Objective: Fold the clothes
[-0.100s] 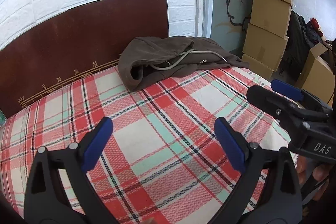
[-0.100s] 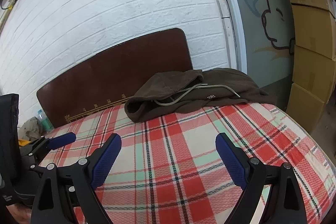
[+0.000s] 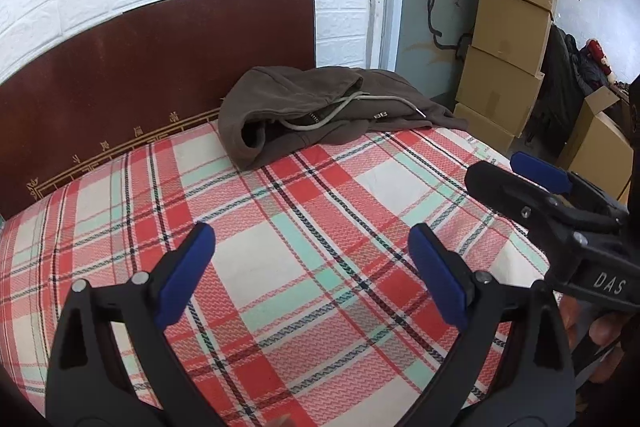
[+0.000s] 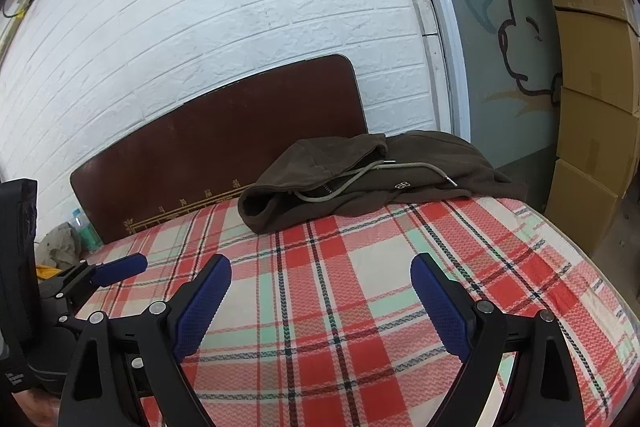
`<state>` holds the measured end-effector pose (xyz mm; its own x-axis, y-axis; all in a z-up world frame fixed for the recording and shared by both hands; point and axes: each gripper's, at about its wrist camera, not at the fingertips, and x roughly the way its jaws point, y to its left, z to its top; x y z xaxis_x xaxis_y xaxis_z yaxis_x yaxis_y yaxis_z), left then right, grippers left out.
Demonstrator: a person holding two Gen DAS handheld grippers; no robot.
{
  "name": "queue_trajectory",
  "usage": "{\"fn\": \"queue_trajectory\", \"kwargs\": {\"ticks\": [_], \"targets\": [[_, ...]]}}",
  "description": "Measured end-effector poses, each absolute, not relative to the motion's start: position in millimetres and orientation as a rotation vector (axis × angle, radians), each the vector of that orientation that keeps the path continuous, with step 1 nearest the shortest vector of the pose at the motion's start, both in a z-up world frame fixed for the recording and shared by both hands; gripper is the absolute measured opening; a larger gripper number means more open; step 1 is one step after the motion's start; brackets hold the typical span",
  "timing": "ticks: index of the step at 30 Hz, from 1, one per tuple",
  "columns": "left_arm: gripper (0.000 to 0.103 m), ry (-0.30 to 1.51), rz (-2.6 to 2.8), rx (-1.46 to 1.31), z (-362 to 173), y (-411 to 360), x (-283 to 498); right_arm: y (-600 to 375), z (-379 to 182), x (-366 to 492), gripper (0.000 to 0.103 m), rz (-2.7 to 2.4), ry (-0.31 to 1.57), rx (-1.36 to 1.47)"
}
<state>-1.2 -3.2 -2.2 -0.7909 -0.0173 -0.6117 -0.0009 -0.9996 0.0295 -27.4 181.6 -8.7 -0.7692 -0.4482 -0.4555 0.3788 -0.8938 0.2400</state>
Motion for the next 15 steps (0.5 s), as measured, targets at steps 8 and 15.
{"fn": "queue_trajectory", "kwargs": {"ticks": [8, 15], "targets": [[0.098, 0.078, -2.963, 1.068, -6.6, -9.8, -3.6, 180.7, -7.3, -24.5, 0.094, -2.609, -0.180, 0.712], [0.098, 0.096, -2.962, 1.074, -11.2, -9.3, -3.1, 179.7, -6.1, -22.2, 0.094, -2.621, -0.174, 0.711]]}}
